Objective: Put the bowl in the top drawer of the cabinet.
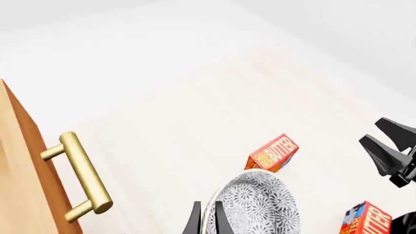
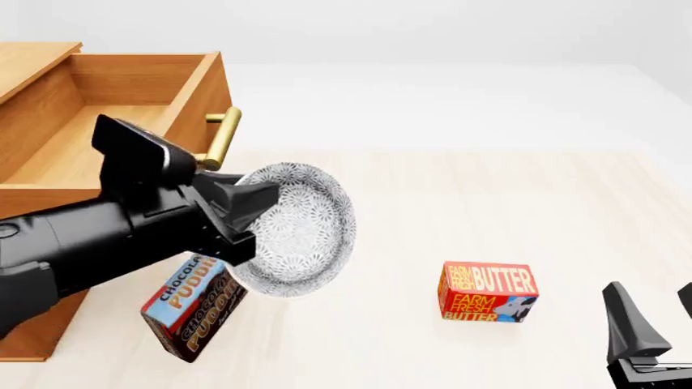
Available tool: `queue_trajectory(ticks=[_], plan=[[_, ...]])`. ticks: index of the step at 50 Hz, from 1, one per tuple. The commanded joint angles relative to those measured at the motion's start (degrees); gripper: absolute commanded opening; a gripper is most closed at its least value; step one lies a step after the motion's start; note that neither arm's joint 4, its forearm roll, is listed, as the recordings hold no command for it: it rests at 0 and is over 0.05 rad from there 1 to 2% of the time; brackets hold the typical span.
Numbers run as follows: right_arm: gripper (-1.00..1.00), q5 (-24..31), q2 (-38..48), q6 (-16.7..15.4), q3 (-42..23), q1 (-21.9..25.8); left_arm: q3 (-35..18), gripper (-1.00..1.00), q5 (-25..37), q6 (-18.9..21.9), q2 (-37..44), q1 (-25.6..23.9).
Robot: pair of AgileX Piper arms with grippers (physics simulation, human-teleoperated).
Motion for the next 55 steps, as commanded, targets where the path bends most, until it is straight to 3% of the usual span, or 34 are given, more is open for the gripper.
queue_trajectory(ticks=[1, 19, 55], plan=[[1.0, 0.0, 0.02, 0.0, 0.0, 0.01, -1.87, -1.0, 1.64, 1.23, -3.43, 1.2], [1.0, 0.0, 0.0, 0.01, 0.0, -0.01, -5.42, -1.0, 3.32, 2.02, -6.58, 1.12], [1.0, 0.0, -0.01, -0.01, 0.0, -0.01, -11.92, -1.0, 4.4, 3.94, -9.26, 8.26]])
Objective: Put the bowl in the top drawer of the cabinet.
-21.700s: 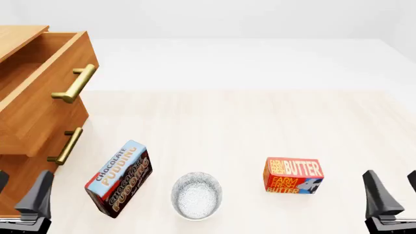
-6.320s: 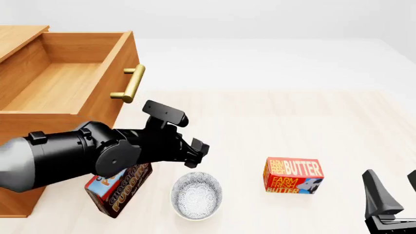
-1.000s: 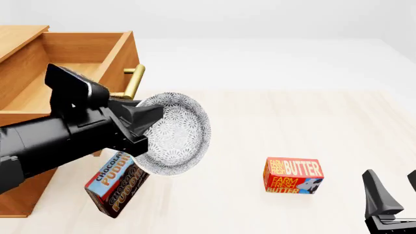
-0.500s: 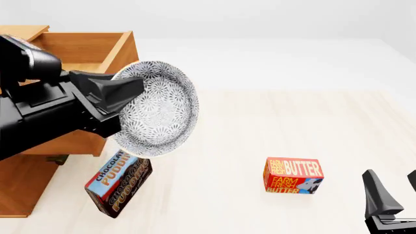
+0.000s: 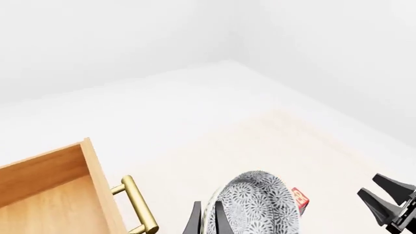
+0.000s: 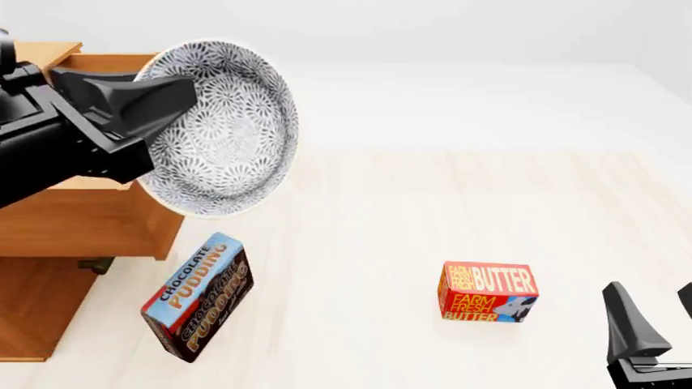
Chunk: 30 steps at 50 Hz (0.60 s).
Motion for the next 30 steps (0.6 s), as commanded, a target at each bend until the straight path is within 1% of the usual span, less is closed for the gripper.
queue_trajectory(ticks=[1, 10, 23, 30], plan=[[1.0, 0.0, 0.02, 0.01, 0.0, -0.01, -2.47, -1.0, 0.03, 1.02, -0.62, 2.7], [1.0, 0.0, -0.01, 0.0, 0.0, 0.0, -3.94, -1.0, 0.06, 0.94, -0.79, 5.22], [1.0, 0.0, 0.01, 0.0, 0.0, 0.0, -4.49, -1.0, 0.13, 0.72, -1.89, 7.31], [1.0, 0.0, 0.0, 0.0, 0.0, 0.01, -4.49, -1.0, 0.36, 0.24, -2.21, 10.16]])
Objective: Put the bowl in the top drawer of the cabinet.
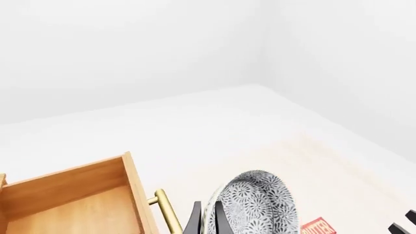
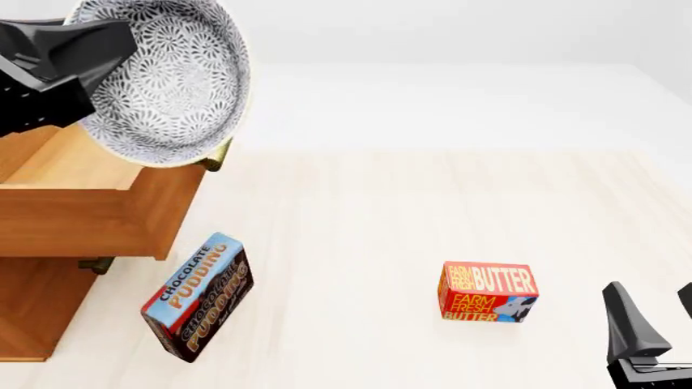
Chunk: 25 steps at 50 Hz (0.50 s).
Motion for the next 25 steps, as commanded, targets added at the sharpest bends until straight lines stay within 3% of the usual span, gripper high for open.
queue_trajectory(ticks=[1, 25], plan=[[1.0, 0.0, 0.0, 0.0, 0.0, 0.01, -0.82, -1.0, 0.26, -0.22, -0.75, 3.12], [1.0, 0.0, 0.0, 0.0, 0.0, 0.0, 0.54, -1.0, -0.63, -1.49, -2.23, 11.87]])
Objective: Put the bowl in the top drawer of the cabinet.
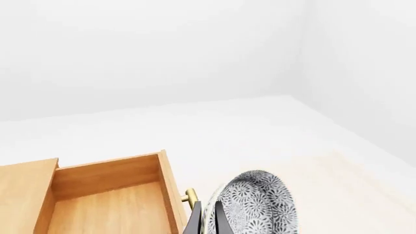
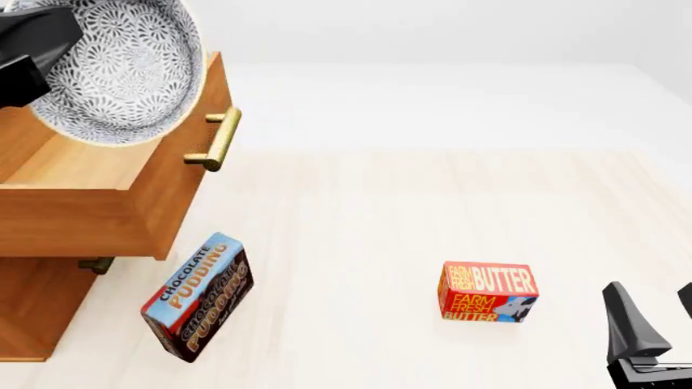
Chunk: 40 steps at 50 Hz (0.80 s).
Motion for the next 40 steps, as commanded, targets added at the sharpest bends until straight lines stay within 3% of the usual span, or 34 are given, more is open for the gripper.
queue_trajectory(ticks=[1, 23, 40], plan=[[1.0, 0.0, 0.0, 0.0, 0.0, 0.0, 0.37, -1.0, -1.1, -0.64, -0.28, 4.04], [1.0, 0.0, 0.01, -0.02, 0.0, 0.0, 1.64, -1.0, -2.41, -2.4, 0.66, 11.7], [1.0, 0.0, -0.01, -0.01, 0.0, -0.01, 1.28, -1.0, -6.24, -2.56, 7.82, 15.3]])
